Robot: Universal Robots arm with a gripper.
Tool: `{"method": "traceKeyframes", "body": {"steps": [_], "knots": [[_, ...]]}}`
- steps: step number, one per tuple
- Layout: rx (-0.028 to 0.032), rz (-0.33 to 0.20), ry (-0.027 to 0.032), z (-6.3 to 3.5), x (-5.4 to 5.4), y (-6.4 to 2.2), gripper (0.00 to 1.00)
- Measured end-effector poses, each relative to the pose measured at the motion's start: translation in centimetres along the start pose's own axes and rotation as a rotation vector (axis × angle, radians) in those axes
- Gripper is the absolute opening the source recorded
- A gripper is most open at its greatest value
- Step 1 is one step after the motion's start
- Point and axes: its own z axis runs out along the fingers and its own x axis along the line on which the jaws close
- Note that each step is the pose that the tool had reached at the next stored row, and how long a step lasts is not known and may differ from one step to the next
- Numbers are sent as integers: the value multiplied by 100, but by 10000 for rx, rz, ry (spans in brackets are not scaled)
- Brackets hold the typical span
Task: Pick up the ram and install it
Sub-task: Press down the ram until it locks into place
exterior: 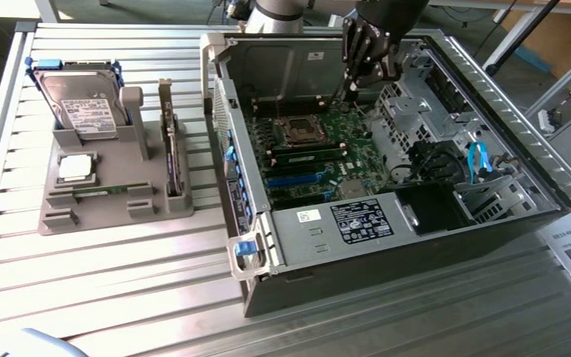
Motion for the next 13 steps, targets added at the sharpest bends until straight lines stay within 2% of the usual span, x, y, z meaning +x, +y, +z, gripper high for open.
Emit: {"method": "traceKeyframes", "body": {"steps": [7,13], "knots": [[-7,654,-10,0,0,0,10],[-18,1847,-30,0,0,0,10]]}}
